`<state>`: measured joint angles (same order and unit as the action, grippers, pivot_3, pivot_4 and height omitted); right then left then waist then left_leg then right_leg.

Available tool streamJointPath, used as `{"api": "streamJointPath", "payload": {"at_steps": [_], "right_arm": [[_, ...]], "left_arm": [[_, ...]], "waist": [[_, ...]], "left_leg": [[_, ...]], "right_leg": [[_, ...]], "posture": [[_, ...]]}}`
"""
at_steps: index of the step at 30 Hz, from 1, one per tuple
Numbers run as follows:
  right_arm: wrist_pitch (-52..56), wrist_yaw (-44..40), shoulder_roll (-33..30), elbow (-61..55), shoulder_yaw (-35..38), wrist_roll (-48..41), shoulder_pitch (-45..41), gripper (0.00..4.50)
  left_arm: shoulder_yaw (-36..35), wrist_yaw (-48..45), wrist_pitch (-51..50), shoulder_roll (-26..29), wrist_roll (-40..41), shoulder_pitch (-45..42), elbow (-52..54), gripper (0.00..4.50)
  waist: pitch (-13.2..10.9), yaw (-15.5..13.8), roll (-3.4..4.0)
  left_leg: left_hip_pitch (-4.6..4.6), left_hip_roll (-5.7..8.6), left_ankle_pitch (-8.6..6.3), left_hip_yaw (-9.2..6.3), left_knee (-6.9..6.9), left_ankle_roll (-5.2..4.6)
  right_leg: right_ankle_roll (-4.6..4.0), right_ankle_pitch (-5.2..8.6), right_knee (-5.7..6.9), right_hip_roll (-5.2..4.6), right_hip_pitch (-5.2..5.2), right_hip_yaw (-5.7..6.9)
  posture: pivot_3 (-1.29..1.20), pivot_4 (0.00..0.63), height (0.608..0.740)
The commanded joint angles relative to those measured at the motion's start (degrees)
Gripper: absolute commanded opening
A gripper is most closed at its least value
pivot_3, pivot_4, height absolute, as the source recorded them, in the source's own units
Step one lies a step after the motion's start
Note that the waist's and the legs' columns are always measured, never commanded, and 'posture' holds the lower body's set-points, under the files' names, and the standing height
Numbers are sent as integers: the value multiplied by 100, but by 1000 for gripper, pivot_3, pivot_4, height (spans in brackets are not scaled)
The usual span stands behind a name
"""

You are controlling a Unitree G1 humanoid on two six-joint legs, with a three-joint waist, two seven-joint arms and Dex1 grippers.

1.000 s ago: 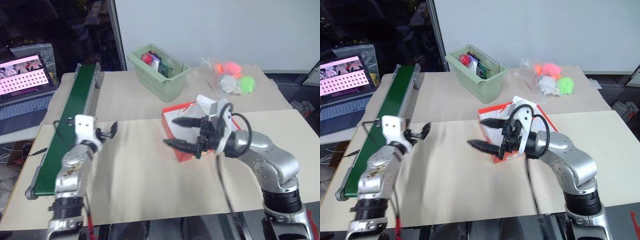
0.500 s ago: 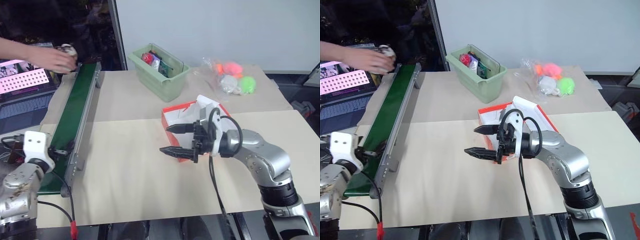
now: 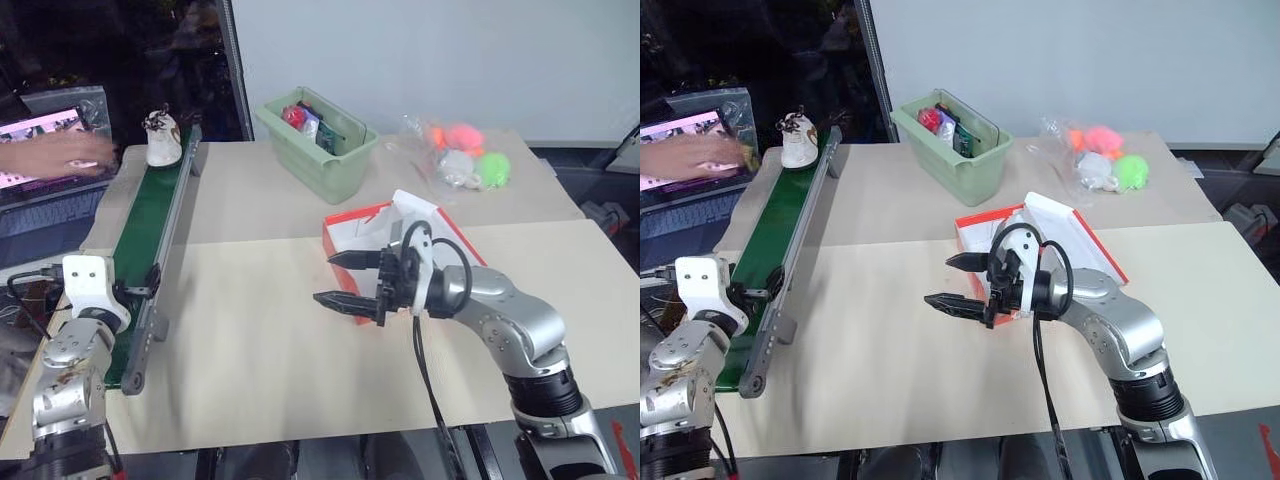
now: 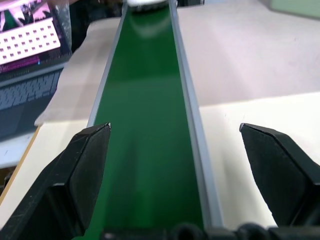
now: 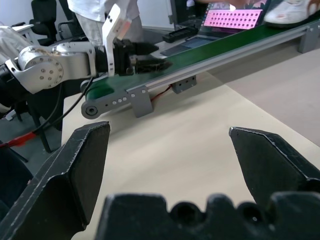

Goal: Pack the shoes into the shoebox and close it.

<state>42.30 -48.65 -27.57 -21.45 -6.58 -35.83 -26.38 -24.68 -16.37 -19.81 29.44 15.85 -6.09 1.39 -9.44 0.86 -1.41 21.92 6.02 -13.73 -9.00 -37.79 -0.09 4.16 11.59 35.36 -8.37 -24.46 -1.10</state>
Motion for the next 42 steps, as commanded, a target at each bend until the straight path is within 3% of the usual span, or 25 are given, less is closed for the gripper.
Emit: {"api": "streamJointPath", "payload": {"at_steps": [1, 19, 35, 42], "right_arm": [[-169, 20, 12, -198, -6, 29, 15, 4500], [-171, 141, 39, -177, -100, 157, 1, 4500], [-144, 122, 46, -234, -89, 118, 19, 4500], [-130, 165, 74, -289, -58, 80, 34, 4500]], "left_arm": [[5, 21, 6, 69, -27, -105, 76, 4428], [-33, 124, -135, 222, -76, -361, -163, 4428], [-459, 434, -3341, 1136, 600, -1481, 273, 4428], [-397, 478, -3888, 1181, 547, -1551, 185, 4428]], "waist": [[0, -4, 0], [0, -7, 0], [0, 15, -1], [0, 16, -1]], "left_leg": [[1, 0, 0, 1, 0, 0], [1, 1, 0, 1, 0, 0], [-3, 2, 0, 1, -1, 0], [-5, 1, -2, 4, -1, 3]], "right_leg": [[0, 0, 0, 0, -1, 0], [-1, 0, 1, 0, -1, 1], [1, 0, 16, 1, -7, 2], [1, 1, 24, 0, -11, 2]], "posture": [[0, 150, 740], [0, 150, 740], [0, 150, 740], [0, 150, 740]]}}
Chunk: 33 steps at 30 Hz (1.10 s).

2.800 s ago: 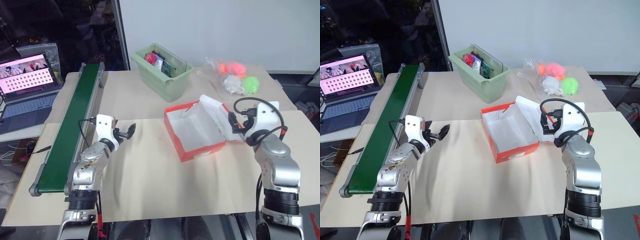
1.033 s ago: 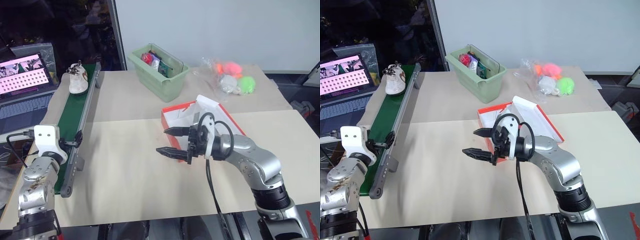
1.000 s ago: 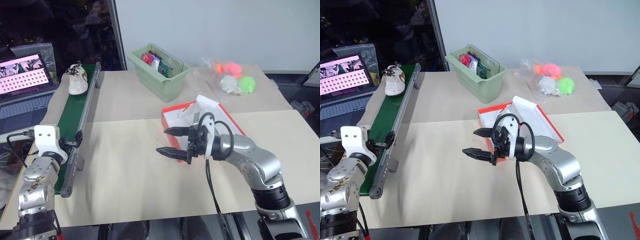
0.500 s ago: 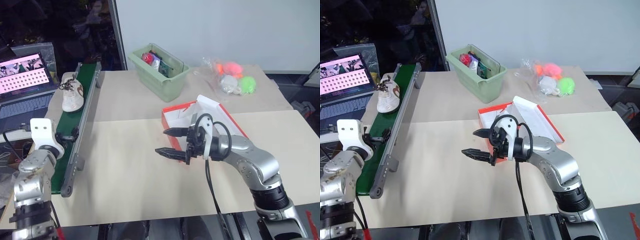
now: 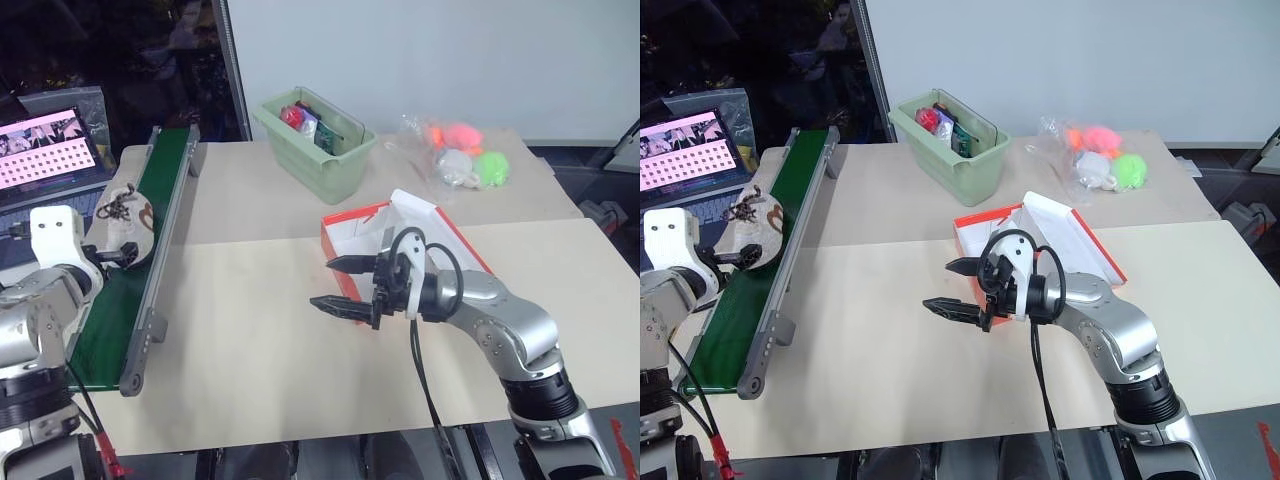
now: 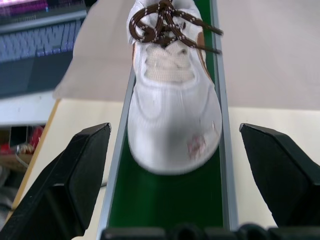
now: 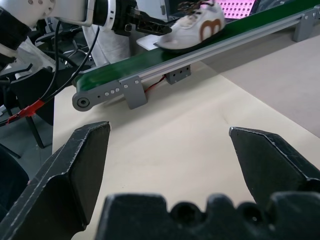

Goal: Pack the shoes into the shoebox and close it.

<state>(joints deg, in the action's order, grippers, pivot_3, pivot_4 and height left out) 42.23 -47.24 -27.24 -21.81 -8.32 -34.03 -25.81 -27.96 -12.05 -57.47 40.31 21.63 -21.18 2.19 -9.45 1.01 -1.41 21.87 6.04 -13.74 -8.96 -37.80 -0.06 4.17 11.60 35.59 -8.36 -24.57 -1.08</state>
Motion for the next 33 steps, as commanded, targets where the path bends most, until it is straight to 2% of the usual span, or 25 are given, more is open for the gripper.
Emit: {"api": "streamJointPath", "payload": {"at_steps": [1, 7, 9, 10, 11, 13, 14, 16, 22, 28, 33], "right_arm": [[-115, 36, 47, -266, 136, -119, -27, 4500], [-76, 92, 28, -332, 212, -186, -44, 4500], [-64, 108, 9, -354, 236, -216, -50, 4500], [-58, 118, 5, -360, 256, -241, -57, 4500], [-52, 132, 8, -367, 281, -273, -62, 4500], [-51, 146, 8, -363, 310, -294, -77, 4500], [-51, 148, 5, -358, 313, -290, -81, 4500], [-58, 156, -11, -365, 319, -275, -65, 4500], [-43, 228, 14, -402, 372, -346, -73, 4500], [-61, 298, 15, -364, 352, -327, -117, 4500], [-99, 345, 91, -267, 334, -312, -197, 4500]], "left_arm": [[-14, 35, -188, 74, -55, 18, 54, 4428], [53, 78, -304, -194, -124, 286, -193, 4428], [24, 85, -324, -264, -123, 289, -191, 3910], [5, 73, -330, -300, -97, 278, -182, 3793], [-1, 63, -340, -321, -82, 274, -163, 3419], [-10, 56, -341, -355, -77, 256, -149, 2976], [-14, 53, -341, -367, -80, 249, -148, 2560], [-18, 39, -343, -362, -93, 246, -140, 2061], [-19, 17, -364, -315, -120, 179, -193, 334], [271, 63, -179, -231, -363, 166, -287, 334], [375, 822, 558, -579, -870, -110, 6, 334]], "waist": [[0, 0, 0], [0, -13, 0], [2, -30, 3], [2, -37, 3], [2, -37, 3], [2, -38, 4], [2, -40, 4], [2, -53, 4], [2, -80, 4], [3, -95, 4], [5, -148, 9]], "left_leg": [[0, 0, 0, 1, 0, 0], [-7, -1, -3, 6, 0, 5], [-16, -2, -3, 8, 0, 6], [-22, -2, -3, 9, 0, 6], [-33, -2, -3, 9, 0, 7], [-55, -4, -3, 10, 1, 8], [-62, -5, -3, 12, 1, 8], [-63, -5, -2, 11, 1, 9], [-63, -5, -2, 12, 1, 10], [-63, -4, -2, 12, 1, 10], [-64, -5, 0, 12, 1, 13]], "right_leg": [[0, 0, 2, 0, -2, 0], [0, 0, 10, -1, -4, -2], [0, 0, 14, -2, -1, -2], [0, 0, 17, -3, 4, -2], [0, 0, 17, -2, 15, -2], [4, 4, 16, -3, 37, -2], [15, 10, 16, -3, 43, -2], [29, 18, 17, -3, 43, -2], [5, 4, 19, -4, 42, -3], [8, 5, 20, -4, 42, -3], [10, 7, 22, -4, 42, -2]], "posture": [[0, 150, 740], [0, 150, 740], [0, 150, 740], [0, 150, 740], [0, 150, 740], [0, 150, 740], [0, 150, 740], [0, 150, 740], [0, 150, 740], [0, 150, 740], [0, 150, 740]]}}
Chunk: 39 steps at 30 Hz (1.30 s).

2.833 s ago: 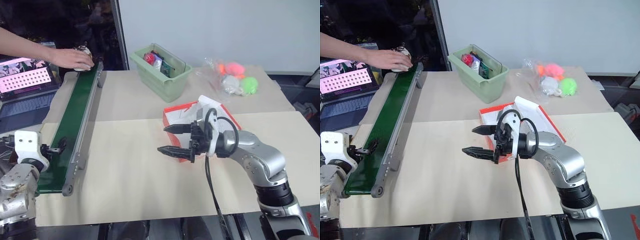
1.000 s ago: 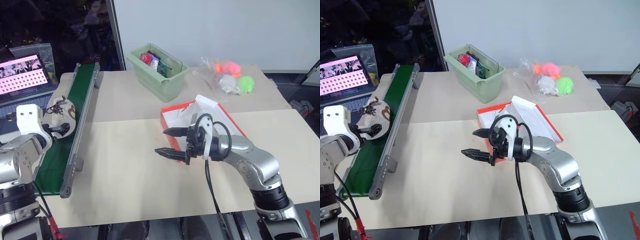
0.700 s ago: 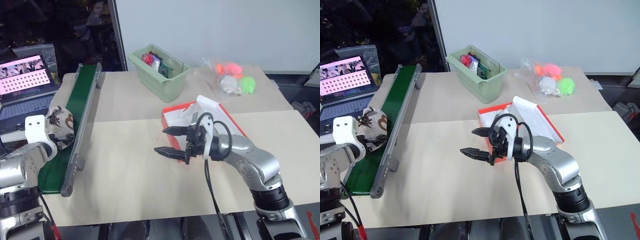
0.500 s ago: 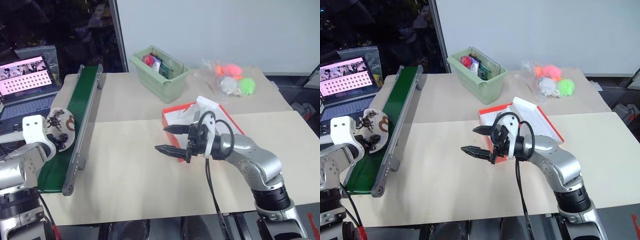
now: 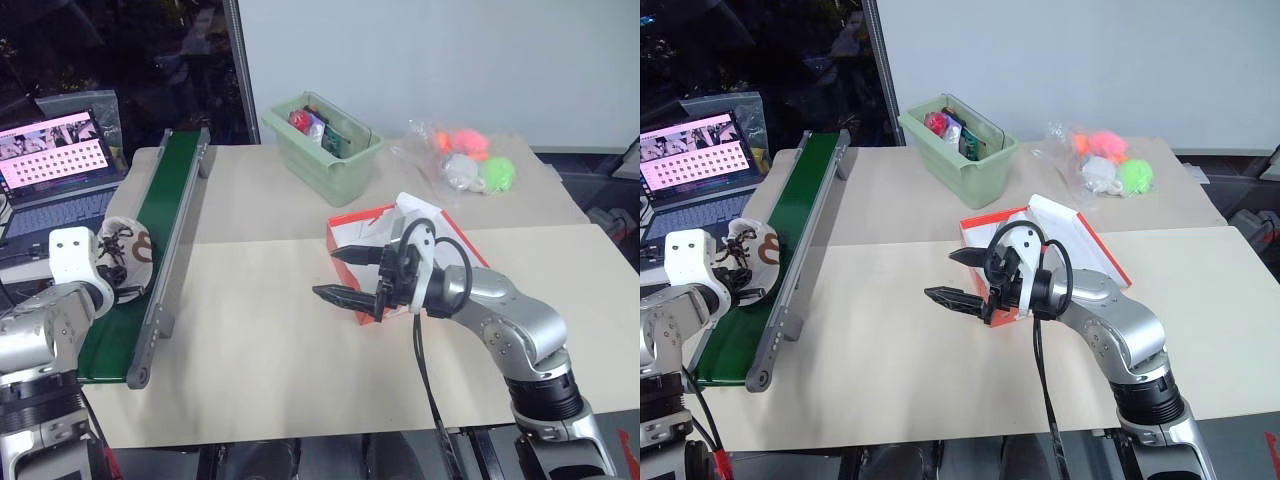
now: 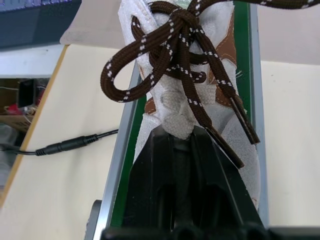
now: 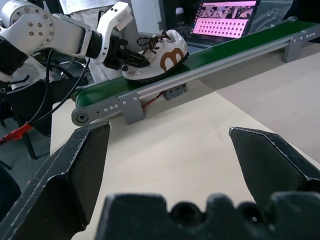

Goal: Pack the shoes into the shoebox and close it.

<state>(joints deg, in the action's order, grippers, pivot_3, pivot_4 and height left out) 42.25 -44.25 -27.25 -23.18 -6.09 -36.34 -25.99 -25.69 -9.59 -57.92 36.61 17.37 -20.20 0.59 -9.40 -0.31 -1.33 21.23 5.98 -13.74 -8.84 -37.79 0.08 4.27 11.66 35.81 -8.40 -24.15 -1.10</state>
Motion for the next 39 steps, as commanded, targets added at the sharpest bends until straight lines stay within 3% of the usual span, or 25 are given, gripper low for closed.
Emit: {"api": "streamJointPath", "payload": {"at_steps": [1, 5, 12, 15, 21, 28, 39], "right_arm": [[-102, 86, 139, -80, 128, -87, -223, 4500], [-78, 404, 496, 193, 254, -130, -534, 4500], [178, 1380, 1366, 861, 975, -641, -1289, 4500], [543, 2457, 2100, 1789, 1627, -1139, -1843, 4500], [1115, 2781, 2340, 2439, 1889, -1530, -2106, 4500], [1258, 2814, 2272, 2571, 1961, -1602, -2158, 4500], [1313, 3021, 2435, 2574, 2155, -1921, -2386, 4500]], "left_arm": [[185, 777, 945, -258, -617, -294, 260, 334], [511, 1198, 1614, -455, -1039, -587, 574, 334], [997, 1325, 2330, -1031, -1247, -818, 1021, 334], [1424, 710, 2978, -1633, -711, -893, 1400, 334], [1484, -201, 2692, -2471, 745, -727, 1944, 334], [1644, -514, 2266, -2481, 1317, -746, 2100, 334], [1845, -653, 2131, -2369, 1304, -748, 2050, 334]], "waist": [[0, -27, 0], [-20, -22, -48], [-19, 50, -50], [-18, 100, -51], [-19, 164, -50], [-19, 306, -48], [-18, 289, -47]], "left_leg": [[0, -1, 2, 0, 0, 4], [17, -5, 13, 1, 0, 22], [49, -4, 7, 2, -1, 28], [111, -3, 20, 2, -10, 49], [119, -5, 19, 8, -9, 47], [105, -2, 0, 25, -9, 12], [106, -1, 1, 29, -9, 13]], "right_leg": [[1, 0, 2, 0, 0, 1], [-3, -4, -4, 9, -13, 8], [-28, -19, -6, 5, -40, 5], [-37, -26, 10, 4, -99, 4], [-41, -30, 7, 4, -106, 1], [-41, -30, 9, 9, -107, -5], [-41, -30, 15, 9, -107, -8]], "posture": [[0, 150, 740], [0, 150, 740], [0, 150, 740], [0, 150, 740], [0, 150, 740], [0, 150, 740], [0, 150, 740]]}}
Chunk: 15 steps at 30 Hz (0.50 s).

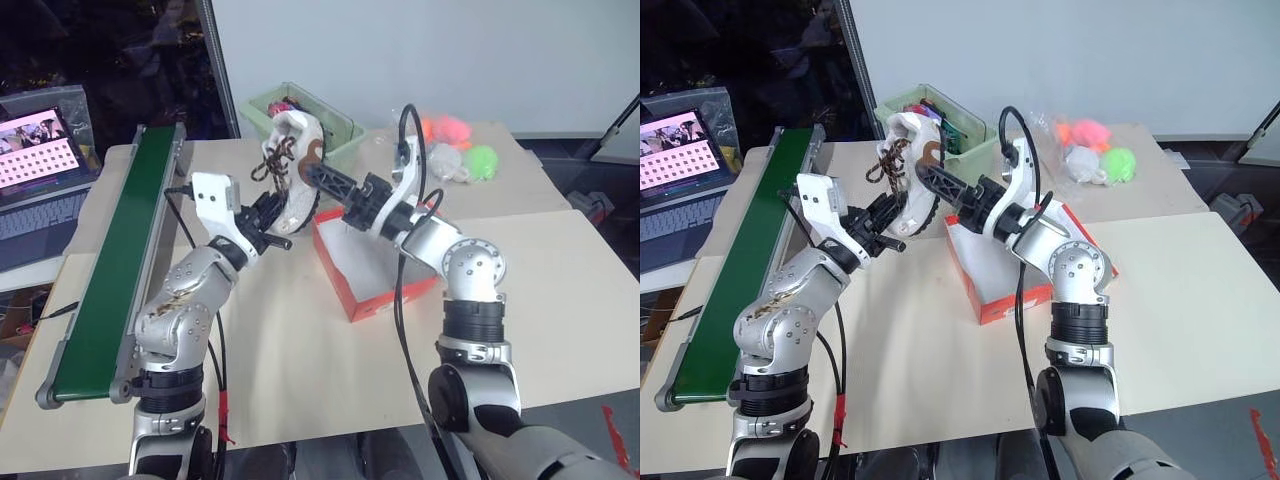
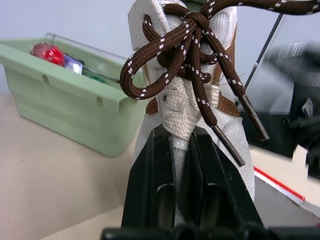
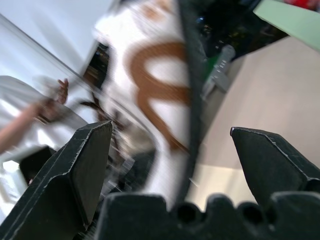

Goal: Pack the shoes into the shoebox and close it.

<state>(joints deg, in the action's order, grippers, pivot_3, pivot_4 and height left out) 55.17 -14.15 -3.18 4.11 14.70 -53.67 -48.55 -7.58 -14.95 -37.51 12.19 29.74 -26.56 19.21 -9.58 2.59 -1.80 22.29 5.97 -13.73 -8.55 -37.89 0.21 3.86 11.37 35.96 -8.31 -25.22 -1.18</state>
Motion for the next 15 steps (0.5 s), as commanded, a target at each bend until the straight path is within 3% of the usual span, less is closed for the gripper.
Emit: {"api": "streamJointPath", "payload": {"at_steps": [1, 10, 11, 13, 15], "right_arm": [[10, 24, 31, -127, 59, -176, -135, 4500], [-79, -55, 10, -52, -135, -41, -146, 4500], [-99, -53, 8, -49, -139, -27, -143, 3992], [-143, -72, 5, -46, -144, 19, -136, 3548], [-162, -80, 13, -56, -133, 47, -126, 2822]], "left_arm": [[51, -137, 98, 83, 57, -120, 179, 334], [21, -103, 154, 50, 23, -201, 9, 334], [2, -91, 157, 55, 15, -190, -9, 315], [-17, -101, 177, 73, 13, -174, -24, 315], [-25, -111, 185, 84, 13, -165, -13, 315]], "waist": [[0, 0, 0], [0, 1, 0], [0, 0, 1], [0, -1, 0], [0, 1, 0]], "left_leg": [[0, 0, 0, 0, 0, 0], [0, 0, 0, 1, 0, 0], [0, 0, 0, 1, 0, 0], [0, 0, 0, 1, 0, 0], [1, 0, 0, 2, 0, 1]], "right_leg": [[0, 0, -1, 0, 0, 0], [0, 0, 1, 0, -1, 0], [0, 0, 1, 0, 0, 0], [0, 0, 1, 0, 0, 0], [0, 0, 1, 0, -1, 0]], "posture": [[0, 150, 740], [0, 150, 740], [0, 150, 740], [0, 150, 740], [0, 150, 740]]}}
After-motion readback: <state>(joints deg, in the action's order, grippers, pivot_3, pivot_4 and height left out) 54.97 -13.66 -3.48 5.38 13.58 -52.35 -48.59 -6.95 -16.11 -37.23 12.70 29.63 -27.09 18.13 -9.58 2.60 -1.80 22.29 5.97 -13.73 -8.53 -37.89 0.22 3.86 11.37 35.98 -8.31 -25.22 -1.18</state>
